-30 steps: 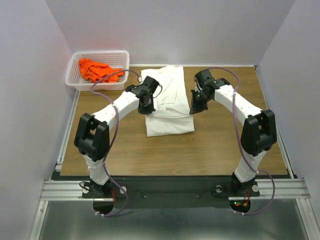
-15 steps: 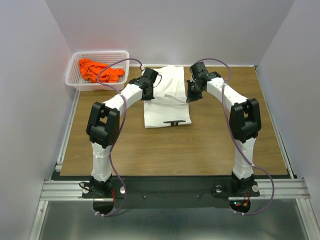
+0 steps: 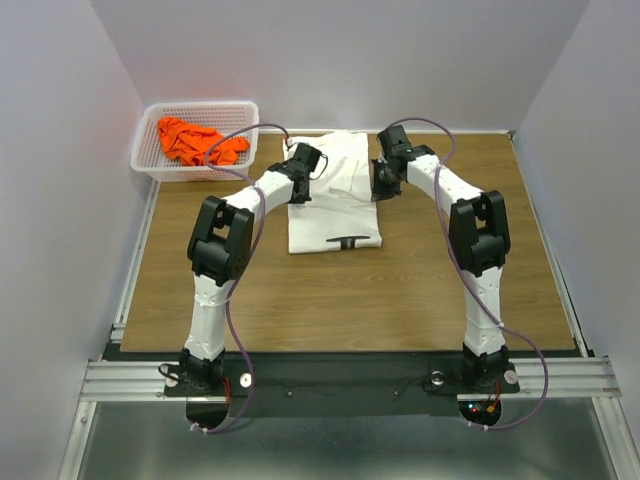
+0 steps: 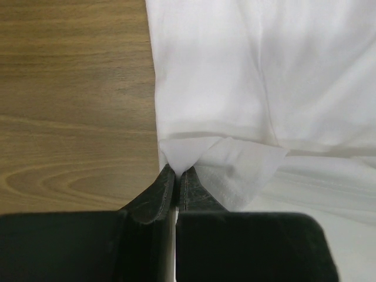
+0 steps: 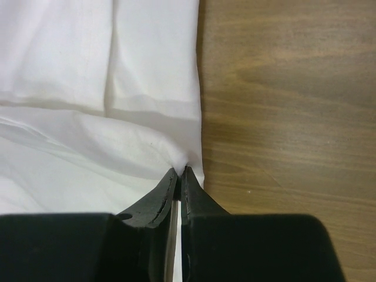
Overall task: Fold and stack the t-shirts
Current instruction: Fold the tshirt
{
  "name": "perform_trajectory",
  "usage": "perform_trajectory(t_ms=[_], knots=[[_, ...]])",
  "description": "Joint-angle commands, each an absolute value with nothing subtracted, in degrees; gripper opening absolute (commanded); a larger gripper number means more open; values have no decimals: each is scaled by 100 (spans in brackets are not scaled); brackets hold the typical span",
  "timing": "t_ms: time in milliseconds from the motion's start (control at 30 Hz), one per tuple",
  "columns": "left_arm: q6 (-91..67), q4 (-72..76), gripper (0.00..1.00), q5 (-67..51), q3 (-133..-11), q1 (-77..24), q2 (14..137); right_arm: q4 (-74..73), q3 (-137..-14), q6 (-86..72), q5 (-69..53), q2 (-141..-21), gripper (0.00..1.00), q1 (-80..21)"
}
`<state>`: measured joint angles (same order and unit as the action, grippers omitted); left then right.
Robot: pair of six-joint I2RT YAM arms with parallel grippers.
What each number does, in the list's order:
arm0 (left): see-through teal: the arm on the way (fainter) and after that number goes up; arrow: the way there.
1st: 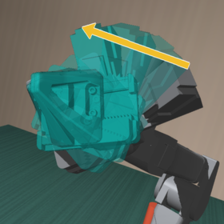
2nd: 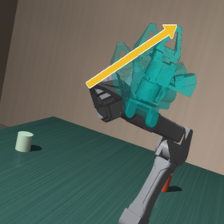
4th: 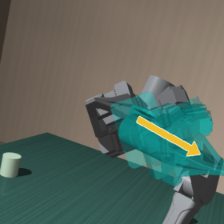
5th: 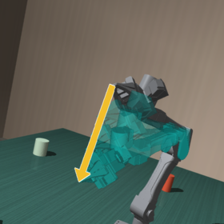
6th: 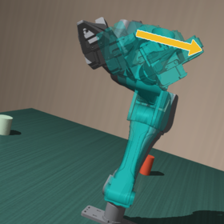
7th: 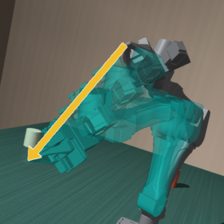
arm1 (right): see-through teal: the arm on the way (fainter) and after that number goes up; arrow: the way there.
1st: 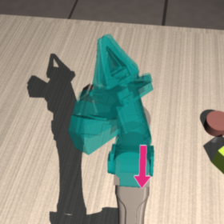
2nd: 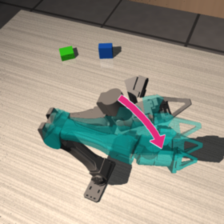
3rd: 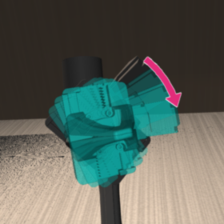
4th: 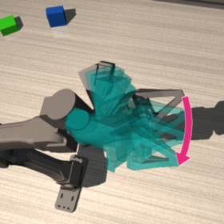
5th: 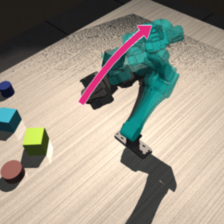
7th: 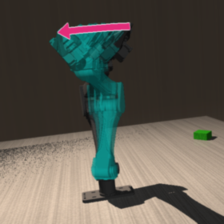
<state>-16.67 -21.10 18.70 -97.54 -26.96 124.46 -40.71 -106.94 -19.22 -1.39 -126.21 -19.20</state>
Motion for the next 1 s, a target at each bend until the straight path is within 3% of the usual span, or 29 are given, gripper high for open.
perform_trajectory(t_ms=[0, 433, 500, 567, 600, 667, 767, 967], knots=[[-1863, -2171, 6, 2601, -9897, -2566, 12103, -3850, -11100, -1819, 114, -12604, 7, -1854], [-1881, -2065, 11, 2751, -9615, -2505, 12216, -3683, -11188, -1828, 167, -12858, 8, -1854], [-1872, -2057, 18, 2768, -9677, -2496, 12296, -3683, -11267, -1819, 184, -12946, 15, -1854], [-1828, -2074, 40, 2734, -9747, -2496, 12287, -3683, -11329, -1811, 185, -12912, 22, -1854], [-1819, -2100, 61, 2690, -9782, -2496, 12183, -3674, -11329, -1784, 141, -12842, 28, -1854], [-1819, -2101, 78, 2663, -9747, -2496, 11989, -3630, -11320, -1749, 36, -12683, 35, -1863], [-1872, -2066, 86, 2663, -9537, -2496, 11620, -3551, -11233, -1670, -228, -12297, 37, -1907], [-2144, -2030, 85, 2549, -8588, -2847, 10652, -3261, -10636, -1766, -615, -11813, 37, -2223]])
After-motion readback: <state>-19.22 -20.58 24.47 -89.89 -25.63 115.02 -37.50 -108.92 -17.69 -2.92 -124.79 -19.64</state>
